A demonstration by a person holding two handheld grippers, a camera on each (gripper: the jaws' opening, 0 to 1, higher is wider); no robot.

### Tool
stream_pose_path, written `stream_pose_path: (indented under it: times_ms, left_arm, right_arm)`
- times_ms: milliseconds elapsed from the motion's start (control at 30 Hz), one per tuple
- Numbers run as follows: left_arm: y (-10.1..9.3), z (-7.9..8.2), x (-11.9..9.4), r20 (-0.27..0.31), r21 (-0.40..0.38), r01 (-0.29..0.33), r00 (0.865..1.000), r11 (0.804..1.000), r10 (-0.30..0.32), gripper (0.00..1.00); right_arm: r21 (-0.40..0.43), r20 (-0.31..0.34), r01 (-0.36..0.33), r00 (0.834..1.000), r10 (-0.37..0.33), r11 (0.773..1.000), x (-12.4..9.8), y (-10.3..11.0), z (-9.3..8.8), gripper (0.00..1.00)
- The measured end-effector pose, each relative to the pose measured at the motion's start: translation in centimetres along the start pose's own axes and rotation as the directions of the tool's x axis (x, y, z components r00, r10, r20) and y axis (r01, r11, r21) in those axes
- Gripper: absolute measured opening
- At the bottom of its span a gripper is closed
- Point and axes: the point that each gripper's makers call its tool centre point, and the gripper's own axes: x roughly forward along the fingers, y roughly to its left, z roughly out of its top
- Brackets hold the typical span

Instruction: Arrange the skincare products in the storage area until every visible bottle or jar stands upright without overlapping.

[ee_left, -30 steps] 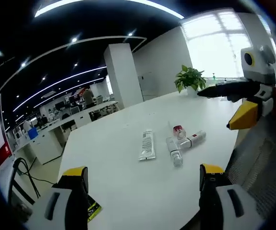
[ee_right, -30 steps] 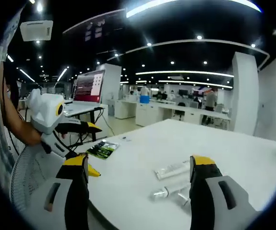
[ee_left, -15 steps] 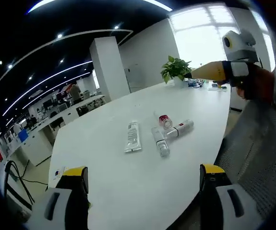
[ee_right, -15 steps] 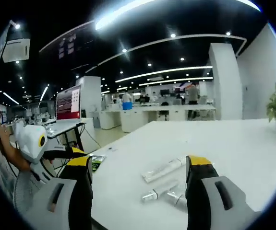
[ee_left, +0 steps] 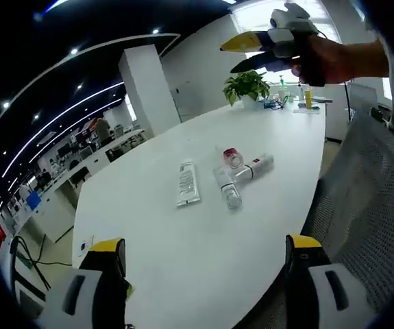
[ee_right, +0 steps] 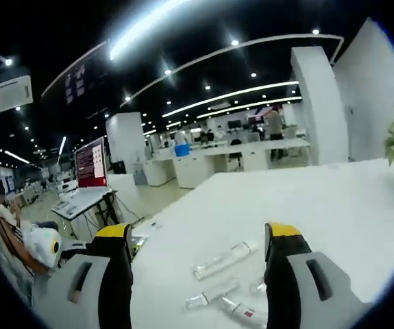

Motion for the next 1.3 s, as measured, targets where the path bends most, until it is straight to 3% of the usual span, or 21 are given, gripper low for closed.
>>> stream_pose_path:
  times_ms: [167, 267, 333, 433, 567, 633, 800, 1067, 1133, 1200, 1267, 1300]
  left_arm:
    - [0.4, 0.4, -0.1, 0.022, 0.014, -0.026, 0.999, 1.000, 0.025, 0.99]
    - [0.4, 0.5, -0.1, 0.024, 0.021, -0.031, 0.999, 0.999, 0.030, 0.99]
    - [0.3, 0.7, -0.1, 0.032, 0.025, -0.026, 0.999, 0.999, 0.025, 1.00]
    - [0.3, 1.2, -0.1, 0.056, 0.041, -0.027, 0.998, 0.999, 0.024, 0.99]
    - [0.6, 1.1, -0.1, 0.049, 0.033, -0.042, 0.998, 0.999, 0.040, 0.99]
    - [1.4, 0.5, 0.1, 0.018, 0.026, -0.075, 0.997, 0.997, 0.074, 0.99]
    - [1.4, -0.2, 0.4, -0.016, 0.023, -0.073, 0.997, 0.997, 0.073, 0.97]
    - [1.6, -0.2, 0.2, -0.009, 0.006, -0.073, 0.997, 0.997, 0.073, 0.94]
    - [1.7, -0.3, 0.2, -0.011, 0.001, -0.077, 0.997, 0.997, 0.077, 0.94]
    - [1.7, -0.3, 0.3, -0.015, 0.005, -0.077, 0.997, 0.997, 0.077, 0.94]
    - [1.6, -0.4, 0.2, -0.018, 0.018, -0.074, 0.997, 0.997, 0.074, 0.94]
    - [1.6, -0.3, 0.3, -0.015, 0.020, -0.072, 0.997, 0.997, 0.072, 0.94]
  right_arm:
    - [-0.052, -0.030, -0.004, 1.000, 0.002, 0.999, 2.8, -2.7, 3.1, 0.75]
    - [-0.152, -0.030, -0.014, 1.000, 0.010, 0.988, 4.9, -3.6, 5.3, 0.75]
    - [-0.243, -0.064, -0.057, 0.997, 0.042, 0.968, 6.6, -3.5, 6.2, 0.74]
    - [-0.315, -0.123, -0.115, 0.989, 0.079, 0.942, 8.1, -3.2, 6.2, 0.75]
    - [-0.456, -0.204, -0.189, 0.973, 0.105, 0.870, 10.4, -3.4, 5.4, 0.79]
    - [-0.450, -0.231, -0.217, 0.965, 0.121, 0.866, 11.2, -3.3, 4.6, 0.82]
    - [-0.460, -0.349, -0.296, 0.927, 0.137, 0.837, 13.4, -3.7, 1.5, 0.85]
    - [-0.462, -0.433, -0.373, 0.887, 0.162, 0.805, 16.3, -3.9, -1.3, 0.90]
    - [-0.466, -0.462, -0.397, 0.872, 0.165, 0.791, 16.8, -4.1, -2.2, 0.93]
    - [-0.466, -0.506, -0.431, 0.846, 0.166, 0.773, 17.1, -4.4, -3.3, 0.96]
    - [-0.452, -0.559, -0.462, 0.813, 0.161, 0.763, 17.2, -4.7, -4.6, 0.99]
    - [-0.456, -0.588, -0.490, 0.792, 0.161, 0.743, 17.2, -4.9, -5.2, 0.99]
